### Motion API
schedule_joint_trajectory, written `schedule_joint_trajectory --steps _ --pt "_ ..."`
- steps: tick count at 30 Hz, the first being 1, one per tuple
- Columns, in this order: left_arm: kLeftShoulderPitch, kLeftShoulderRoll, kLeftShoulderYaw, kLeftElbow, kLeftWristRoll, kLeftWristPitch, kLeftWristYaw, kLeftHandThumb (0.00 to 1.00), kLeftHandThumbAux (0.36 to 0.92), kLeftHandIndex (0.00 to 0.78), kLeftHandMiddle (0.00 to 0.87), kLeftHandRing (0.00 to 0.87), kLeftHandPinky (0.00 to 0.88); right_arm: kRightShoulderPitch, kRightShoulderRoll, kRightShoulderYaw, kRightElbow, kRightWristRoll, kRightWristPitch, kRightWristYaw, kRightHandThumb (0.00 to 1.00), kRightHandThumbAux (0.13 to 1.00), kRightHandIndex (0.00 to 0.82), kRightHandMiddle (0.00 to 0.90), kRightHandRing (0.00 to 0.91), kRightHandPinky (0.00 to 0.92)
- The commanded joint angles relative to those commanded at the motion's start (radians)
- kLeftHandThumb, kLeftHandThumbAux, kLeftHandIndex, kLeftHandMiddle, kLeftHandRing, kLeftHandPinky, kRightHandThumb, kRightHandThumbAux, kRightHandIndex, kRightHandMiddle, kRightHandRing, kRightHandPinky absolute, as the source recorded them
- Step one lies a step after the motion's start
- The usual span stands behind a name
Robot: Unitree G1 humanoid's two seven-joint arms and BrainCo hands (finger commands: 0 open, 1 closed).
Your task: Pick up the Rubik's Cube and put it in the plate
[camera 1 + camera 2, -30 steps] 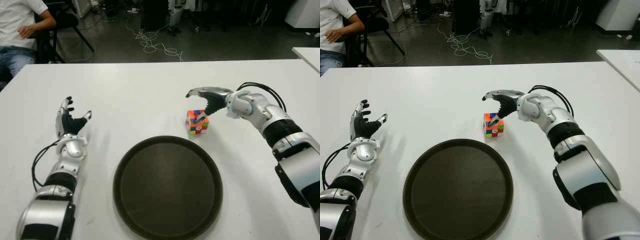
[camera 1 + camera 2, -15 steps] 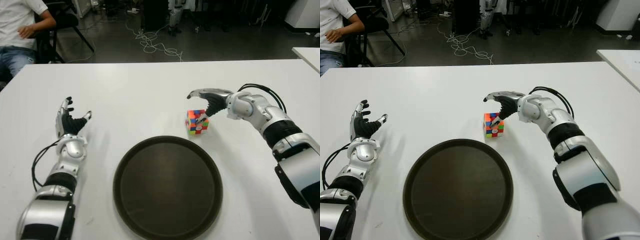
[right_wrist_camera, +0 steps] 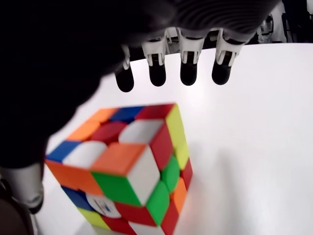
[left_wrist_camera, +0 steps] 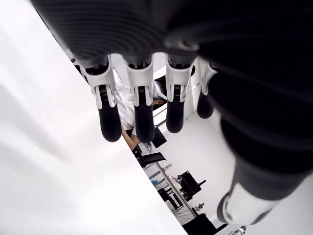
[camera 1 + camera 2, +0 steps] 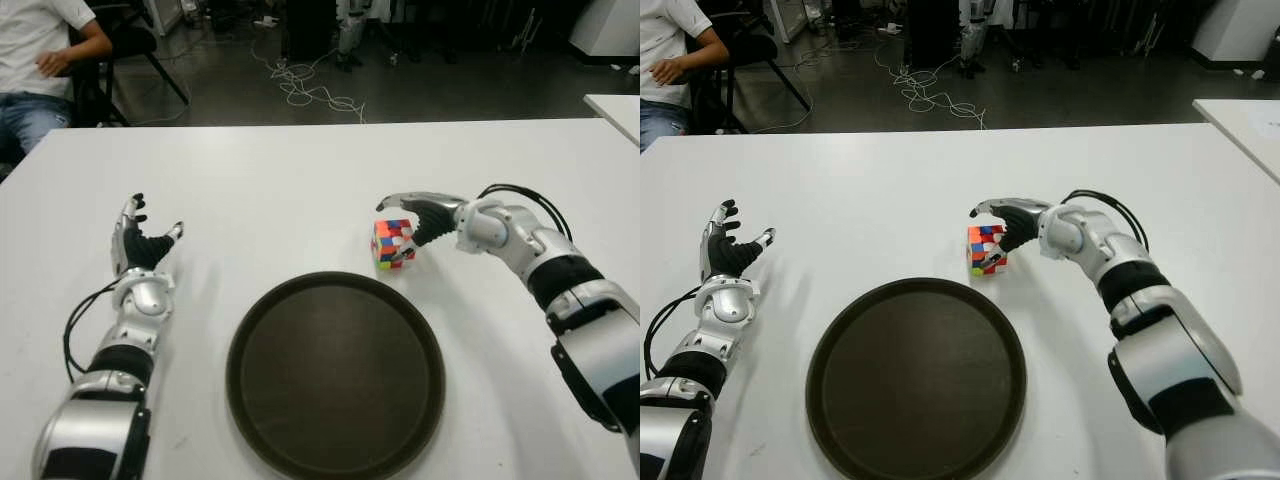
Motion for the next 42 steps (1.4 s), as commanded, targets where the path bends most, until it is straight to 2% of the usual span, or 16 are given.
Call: schedule_joint_trajectory --steps 15,28,32,42 --pt "-0.001 -0.002 0.003 0.003 0.001 0.006 0.003 0.245 0.748 0.104 0.168 0.177 0.213 0.001 0.024 0.009 0.038 0.0 -0.004 -0.01 0.0 0.517 0.0 0.01 0.0 0.0" --pt "0.001 -0.003 0.008 0.0 -0.006 -0.007 -0.002 0.289 0.768 0.109 0.183 0.201 0.254 0.01 0.03 0.004 0.042 0.008 -0.002 -0.007 0.0 0.526 0.0 0.0 0.0 0.0" --pt "0.002 -0.003 0.009 -0.002 -0.005 -0.008 -0.002 0.307 0.764 0.111 0.18 0.198 0.248 0.01 0.035 -0.002 0.049 0.018 -0.003 0.003 0.0 0.524 0.0 0.0 0.0 0.0" --pt "0.002 -0.002 0.007 -0.001 -0.002 0.001 0.001 0.279 0.757 0.114 0.18 0.19 0.22 0.009 0.046 0.008 0.07 0.005 0.007 -0.011 0.0 0.506 0.0 0.0 0.0 0.0"
